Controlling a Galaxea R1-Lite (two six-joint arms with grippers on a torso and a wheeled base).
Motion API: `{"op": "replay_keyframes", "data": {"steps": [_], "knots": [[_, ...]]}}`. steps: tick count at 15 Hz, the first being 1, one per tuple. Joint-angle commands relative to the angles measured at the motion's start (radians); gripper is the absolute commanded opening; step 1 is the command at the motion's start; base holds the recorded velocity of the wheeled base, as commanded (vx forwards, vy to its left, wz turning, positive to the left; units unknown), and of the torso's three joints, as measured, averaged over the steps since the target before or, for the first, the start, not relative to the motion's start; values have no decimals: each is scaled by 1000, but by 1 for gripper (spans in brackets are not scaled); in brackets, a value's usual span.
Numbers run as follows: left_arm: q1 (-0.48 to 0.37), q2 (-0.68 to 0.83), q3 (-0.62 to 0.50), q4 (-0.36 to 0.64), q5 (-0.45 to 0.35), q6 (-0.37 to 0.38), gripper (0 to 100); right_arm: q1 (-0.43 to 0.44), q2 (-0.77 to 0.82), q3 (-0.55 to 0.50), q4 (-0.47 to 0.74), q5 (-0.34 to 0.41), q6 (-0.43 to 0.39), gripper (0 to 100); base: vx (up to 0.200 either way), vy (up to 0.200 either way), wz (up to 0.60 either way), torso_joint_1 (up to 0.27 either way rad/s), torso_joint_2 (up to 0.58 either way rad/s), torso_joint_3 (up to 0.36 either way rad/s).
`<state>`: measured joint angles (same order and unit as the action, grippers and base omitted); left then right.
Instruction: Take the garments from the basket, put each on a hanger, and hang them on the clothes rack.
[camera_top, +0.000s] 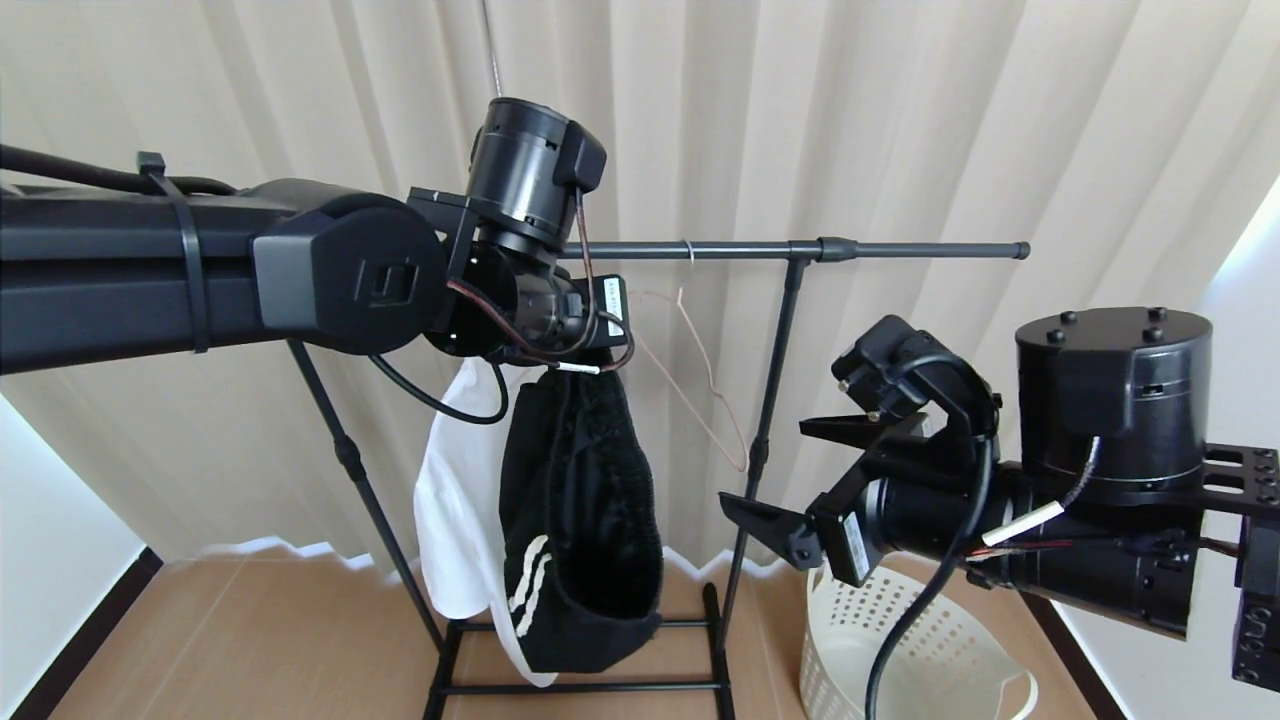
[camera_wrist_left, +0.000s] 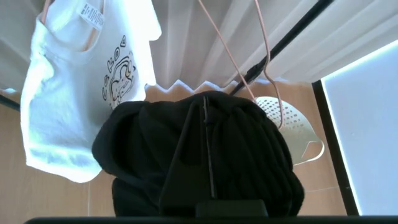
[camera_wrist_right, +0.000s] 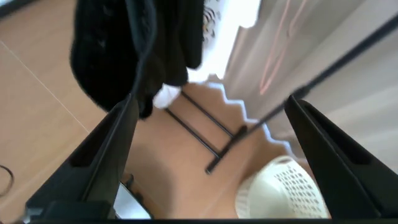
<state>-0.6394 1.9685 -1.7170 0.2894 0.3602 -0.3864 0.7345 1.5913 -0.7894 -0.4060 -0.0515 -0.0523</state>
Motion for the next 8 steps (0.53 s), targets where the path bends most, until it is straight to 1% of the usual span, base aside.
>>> {"op": "replay_keyframes", "data": {"steps": [1, 3, 8], "knots": [[-14, -2, -1, 7, 0, 0, 0, 19, 67, 21, -50, -1, 8, 100, 0, 0, 0, 0, 0, 0], [-31, -10, 0, 10, 0, 0, 0, 13, 124, 19, -97, -2, 6, 100, 0, 0, 0, 0, 0, 0], [-59, -19, 0, 10, 0, 4, 0, -13, 185, 16, -99, -8, 8, 100, 0, 0, 0, 0, 0, 0]]}}
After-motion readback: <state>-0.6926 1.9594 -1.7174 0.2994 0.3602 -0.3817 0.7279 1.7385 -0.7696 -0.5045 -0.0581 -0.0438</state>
